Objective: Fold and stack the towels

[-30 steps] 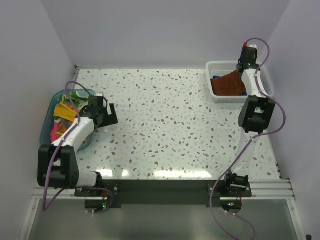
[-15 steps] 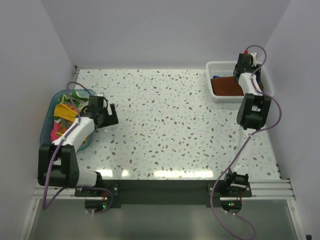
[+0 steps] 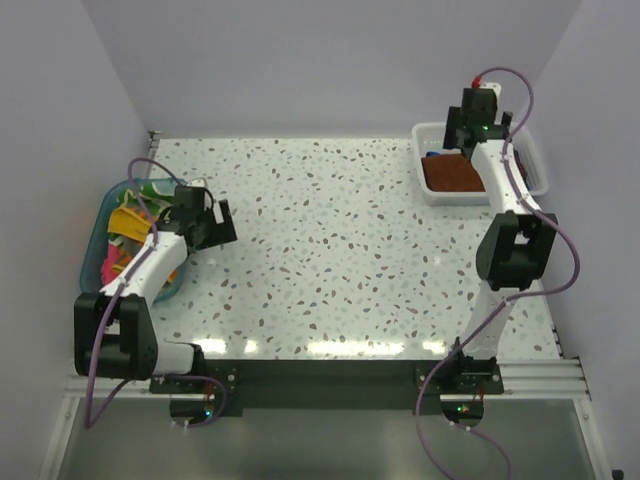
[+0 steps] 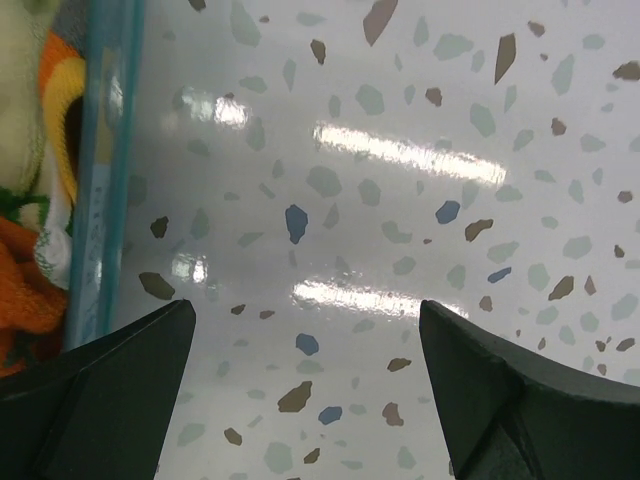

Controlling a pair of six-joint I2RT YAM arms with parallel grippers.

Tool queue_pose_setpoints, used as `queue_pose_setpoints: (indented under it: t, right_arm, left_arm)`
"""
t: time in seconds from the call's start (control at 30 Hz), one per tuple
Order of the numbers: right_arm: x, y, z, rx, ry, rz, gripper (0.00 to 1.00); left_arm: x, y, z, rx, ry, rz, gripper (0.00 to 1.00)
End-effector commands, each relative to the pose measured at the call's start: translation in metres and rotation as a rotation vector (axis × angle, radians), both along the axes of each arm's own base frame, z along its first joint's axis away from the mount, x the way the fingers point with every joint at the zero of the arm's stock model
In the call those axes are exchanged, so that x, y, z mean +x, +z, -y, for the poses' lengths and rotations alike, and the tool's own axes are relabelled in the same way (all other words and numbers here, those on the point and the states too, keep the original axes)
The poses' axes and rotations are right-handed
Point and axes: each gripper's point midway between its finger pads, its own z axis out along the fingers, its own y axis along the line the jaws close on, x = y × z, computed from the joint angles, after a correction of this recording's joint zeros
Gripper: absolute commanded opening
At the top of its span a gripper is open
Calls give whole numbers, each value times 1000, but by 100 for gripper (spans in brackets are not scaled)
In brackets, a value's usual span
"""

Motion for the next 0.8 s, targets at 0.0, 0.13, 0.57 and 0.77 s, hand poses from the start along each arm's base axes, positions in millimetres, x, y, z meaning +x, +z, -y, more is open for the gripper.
queue_pose_setpoints:
  t: [0.0,0.13,0.57,0.77]
  right_arm:
    - [-34,11,-122,221,266,-10,99]
    - [-78,-2,-205,362,477,-56,99]
    - [-235,-63,-306,510,847,-262,98]
    - [-258,-68,-303,540,876,-278,98]
  left_arm:
    - [32,57,-12,26,82,147,100]
    - [36,73,-66,182,278,90,100]
    - [5,43,-163,222,610,13,93]
    - [6,16,-157,181,588,-37,80]
